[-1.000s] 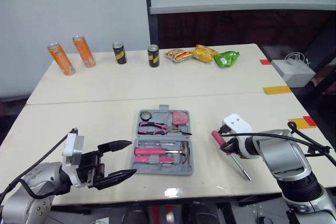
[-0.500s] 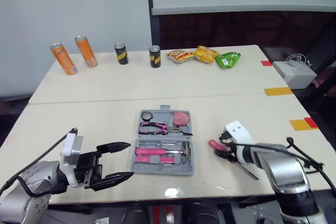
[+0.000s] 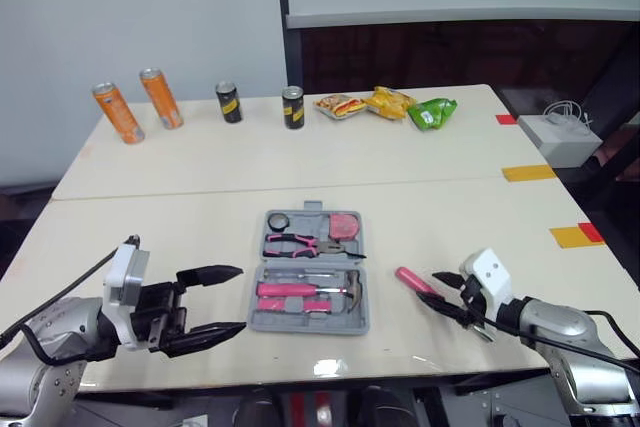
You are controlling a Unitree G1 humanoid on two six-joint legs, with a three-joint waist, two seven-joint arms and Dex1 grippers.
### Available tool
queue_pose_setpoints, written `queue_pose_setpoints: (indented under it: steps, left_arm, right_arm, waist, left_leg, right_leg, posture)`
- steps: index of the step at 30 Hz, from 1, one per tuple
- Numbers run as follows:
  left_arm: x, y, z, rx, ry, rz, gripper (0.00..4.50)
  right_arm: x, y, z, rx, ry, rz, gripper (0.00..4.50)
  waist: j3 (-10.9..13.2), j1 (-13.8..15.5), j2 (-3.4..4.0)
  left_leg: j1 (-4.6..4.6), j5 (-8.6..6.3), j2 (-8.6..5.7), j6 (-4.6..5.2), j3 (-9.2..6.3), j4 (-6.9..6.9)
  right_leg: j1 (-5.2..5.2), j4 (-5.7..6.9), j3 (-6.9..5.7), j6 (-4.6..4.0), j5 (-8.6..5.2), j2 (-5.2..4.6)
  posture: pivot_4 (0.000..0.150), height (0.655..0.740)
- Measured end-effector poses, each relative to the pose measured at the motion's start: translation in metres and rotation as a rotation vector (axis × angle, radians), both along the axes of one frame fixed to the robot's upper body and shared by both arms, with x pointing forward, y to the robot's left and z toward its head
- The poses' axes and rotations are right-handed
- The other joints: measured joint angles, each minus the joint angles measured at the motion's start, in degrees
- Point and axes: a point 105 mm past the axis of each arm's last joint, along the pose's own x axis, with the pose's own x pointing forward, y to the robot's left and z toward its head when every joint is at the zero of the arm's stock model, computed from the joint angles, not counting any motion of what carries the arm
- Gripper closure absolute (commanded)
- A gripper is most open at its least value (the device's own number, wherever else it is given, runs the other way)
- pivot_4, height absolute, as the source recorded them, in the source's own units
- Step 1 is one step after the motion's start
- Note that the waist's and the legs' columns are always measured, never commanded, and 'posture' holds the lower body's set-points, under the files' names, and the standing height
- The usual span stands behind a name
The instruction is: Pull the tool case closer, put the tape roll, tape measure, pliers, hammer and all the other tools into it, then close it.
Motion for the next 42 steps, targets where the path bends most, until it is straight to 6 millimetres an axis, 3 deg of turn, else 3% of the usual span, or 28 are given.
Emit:
queue_pose_setpoints:
  steps: [9, 17, 23, 27, 31, 38, 42]
  left_arm:
    - [0.000, -0.001, 0.008, 0.012, -0.023, -0.051, 0.00]
    - [-0.002, -0.004, 0.011, 0.015, -0.036, -0.065, 0.00]
    - [-0.001, -0.002, 0.010, 0.016, -0.029, -0.044, 0.00]
    - [-0.005, 0.009, 0.009, 0.034, -0.021, -0.008, 0.00]
    - [-0.005, 0.030, 0.004, 0.052, -0.001, 0.055, 0.00]
    - [-0.011, 0.061, -0.003, 0.104, 0.032, 0.115, 0.00]
    - [-0.011, 0.072, -0.004, 0.127, 0.042, 0.124, 0.00]
  right_arm:
    - [0.001, -0.007, -0.016, -0.010, -0.001, 0.017, 1.61]
    - [0.002, -0.013, -0.021, -0.014, -0.006, 0.038, 4.06]
    - [-0.001, -0.012, -0.010, -0.057, -0.022, 0.109, 4.11]
    - [-0.006, 0.018, 0.031, -0.153, -0.067, 0.269, 4.11]
    - [-0.014, 0.075, 0.073, -0.260, -0.119, 0.467, 4.11]
    - [-0.021, 0.156, 0.090, -0.341, -0.083, 0.654, 4.11]
    - [-0.022, 0.174, 0.086, -0.460, -0.033, 0.700, 4.11]
  waist:
    - [-0.01, -0.23, -0.02]
    - [-0.02, -0.20, -0.02]
    - [-0.02, -0.19, -0.03]
    - [-0.02, -0.63, -0.03]
    - [-0.05, -0.64, -0.10]
    - [-0.03, -0.29, -0.16]
    - [-0.04, 0.20, -0.18]
  left_leg:
    - [-0.28, -0.01, -0.01, 0.02, -0.12, -0.02]
    - [-0.34, 0.00, -0.01, 0.04, -0.19, -0.01]
    - [-0.39, 0.01, -0.03, 0.06, -0.19, 0.00]
    - [-0.38, 0.02, 0.00, 0.07, -0.27, -0.03]
    - [-0.29, 0.02, 0.03, 0.05, -0.36, -0.05]
    - [-0.17, -0.01, -0.06, 0.01, -0.29, -0.04]
    - [-0.17, 0.00, -0.04, -0.11, -0.32, -0.08]
  right_leg:
    - [-0.02, -0.14, -0.13, 0.00, 0.00, 0.00]
    - [-0.03, -0.16, -0.21, 0.00, 0.00, 0.00]
    - [-0.05, -0.17, -0.20, 0.00, 0.01, -0.02]
    - [-0.07, -0.15, -0.24, 0.02, 0.00, 0.05]
    - [-0.02, -0.13, -0.30, 0.37, -0.19, 0.09]
    - [-0.08, -0.12, -0.24, 0.09, -0.03, -0.03]
    - [-0.08, -0.12, -0.27, 0.10, -0.04, -0.01]
  posture:
    - [0.150, 0.7400]
    - [0.150, 0.7400]
    - [0.150, 0.7400]
    - [0.150, 0.7400]
    - [0.150, 0.7400]
    - [0.150, 0.7400]
    - [0.150, 0.7400]
